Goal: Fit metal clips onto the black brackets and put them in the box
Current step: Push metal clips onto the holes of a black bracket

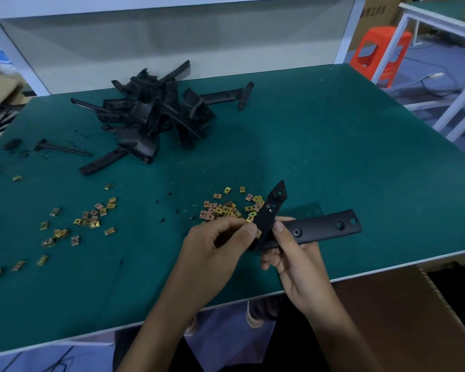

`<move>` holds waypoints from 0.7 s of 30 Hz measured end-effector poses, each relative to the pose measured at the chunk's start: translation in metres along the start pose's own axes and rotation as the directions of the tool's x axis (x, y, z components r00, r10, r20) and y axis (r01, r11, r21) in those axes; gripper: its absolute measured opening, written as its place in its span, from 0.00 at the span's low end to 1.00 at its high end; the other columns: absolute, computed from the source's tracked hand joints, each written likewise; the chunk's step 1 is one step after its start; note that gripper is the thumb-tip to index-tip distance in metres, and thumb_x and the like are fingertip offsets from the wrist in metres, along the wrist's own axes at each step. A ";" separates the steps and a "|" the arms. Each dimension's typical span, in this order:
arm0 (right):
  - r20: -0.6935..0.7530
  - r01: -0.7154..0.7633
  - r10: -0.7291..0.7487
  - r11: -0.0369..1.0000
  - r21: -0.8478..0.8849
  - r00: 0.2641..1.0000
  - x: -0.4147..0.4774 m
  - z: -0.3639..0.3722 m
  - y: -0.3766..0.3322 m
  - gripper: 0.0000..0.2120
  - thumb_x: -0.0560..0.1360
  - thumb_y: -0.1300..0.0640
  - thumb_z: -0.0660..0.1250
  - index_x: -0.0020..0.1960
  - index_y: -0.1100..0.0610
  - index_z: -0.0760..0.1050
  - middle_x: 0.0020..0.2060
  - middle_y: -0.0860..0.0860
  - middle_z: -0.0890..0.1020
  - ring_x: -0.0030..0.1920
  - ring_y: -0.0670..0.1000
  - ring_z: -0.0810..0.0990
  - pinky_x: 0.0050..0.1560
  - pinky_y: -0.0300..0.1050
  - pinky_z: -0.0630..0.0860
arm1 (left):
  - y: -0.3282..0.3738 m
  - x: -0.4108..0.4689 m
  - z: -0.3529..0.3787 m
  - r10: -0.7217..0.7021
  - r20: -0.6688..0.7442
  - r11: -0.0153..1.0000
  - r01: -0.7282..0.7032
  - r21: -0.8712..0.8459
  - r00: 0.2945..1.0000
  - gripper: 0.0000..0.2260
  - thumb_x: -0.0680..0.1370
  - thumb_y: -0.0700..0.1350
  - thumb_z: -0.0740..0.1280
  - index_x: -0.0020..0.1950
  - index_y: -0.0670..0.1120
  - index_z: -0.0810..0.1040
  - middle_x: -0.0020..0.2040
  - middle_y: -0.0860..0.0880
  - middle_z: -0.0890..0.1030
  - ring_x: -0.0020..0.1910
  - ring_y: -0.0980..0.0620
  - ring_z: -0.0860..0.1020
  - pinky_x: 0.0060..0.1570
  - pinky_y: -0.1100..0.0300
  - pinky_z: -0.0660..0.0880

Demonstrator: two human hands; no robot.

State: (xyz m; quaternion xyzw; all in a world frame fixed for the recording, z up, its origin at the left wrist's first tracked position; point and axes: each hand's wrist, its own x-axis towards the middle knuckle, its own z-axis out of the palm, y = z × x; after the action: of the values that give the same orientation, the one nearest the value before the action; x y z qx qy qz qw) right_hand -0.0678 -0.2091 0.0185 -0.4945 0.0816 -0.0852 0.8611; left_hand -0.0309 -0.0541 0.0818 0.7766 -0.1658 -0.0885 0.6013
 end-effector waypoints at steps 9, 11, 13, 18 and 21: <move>0.011 -0.016 0.016 1.000 0.014 1.000 -0.004 -0.004 -0.002 0.19 0.63 0.38 0.82 0.44 0.49 0.82 0.34 0.54 0.81 0.25 0.48 0.78 0.25 0.42 0.76 | -0.013 0.015 -0.033 -0.198 -0.365 0.970 0.128 -0.209 0.910 0.13 0.81 0.45 0.67 0.39 0.43 0.83 0.30 0.52 0.77 0.31 0.56 0.72 0.32 0.62 0.72; 0.015 -0.010 0.009 1.000 0.016 1.000 -0.003 -0.006 -0.001 0.18 0.64 0.39 0.82 0.44 0.49 0.82 0.34 0.54 0.82 0.25 0.48 0.78 0.25 0.41 0.76 | -0.008 0.020 -0.060 -0.215 -0.443 0.957 0.096 -0.275 0.870 0.13 0.81 0.44 0.67 0.39 0.46 0.84 0.29 0.54 0.77 0.29 0.58 0.73 0.29 0.66 0.71; 0.014 0.002 -0.002 1.000 -0.004 1.000 -0.003 -0.002 0.000 0.18 0.66 0.39 0.81 0.45 0.50 0.81 0.36 0.55 0.83 0.25 0.49 0.78 0.25 0.42 0.76 | 0.000 0.016 -0.064 -0.170 -0.353 0.965 0.083 -0.249 0.920 0.10 0.79 0.47 0.70 0.40 0.48 0.86 0.30 0.53 0.77 0.31 0.58 0.73 0.30 0.68 0.71; 0.007 -0.010 0.010 1.000 0.007 1.000 -0.002 -0.003 -0.001 0.19 0.66 0.39 0.81 0.48 0.51 0.82 0.37 0.57 0.82 0.26 0.48 0.78 0.26 0.42 0.77 | 0.001 -0.003 -0.013 -0.165 -0.109 0.970 0.142 -0.196 0.980 0.07 0.78 0.46 0.72 0.42 0.48 0.86 0.32 0.52 0.77 0.32 0.56 0.72 0.31 0.66 0.70; 0.014 -0.009 0.009 1.000 -0.006 1.000 -0.002 -0.005 0.001 0.21 0.68 0.40 0.80 0.50 0.54 0.80 0.38 0.59 0.81 0.26 0.49 0.77 0.27 0.43 0.77 | -0.001 -0.004 0.000 -0.223 -0.074 0.950 0.200 -0.238 0.972 0.09 0.79 0.44 0.70 0.40 0.50 0.86 0.31 0.54 0.78 0.31 0.58 0.72 0.31 0.66 0.71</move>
State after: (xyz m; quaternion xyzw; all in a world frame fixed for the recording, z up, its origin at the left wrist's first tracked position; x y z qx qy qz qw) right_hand -0.0708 -0.2121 0.0158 -0.4970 0.0783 -0.0776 0.8607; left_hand -0.0342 -0.0530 0.0803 0.7188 -0.0401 -0.1320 0.6814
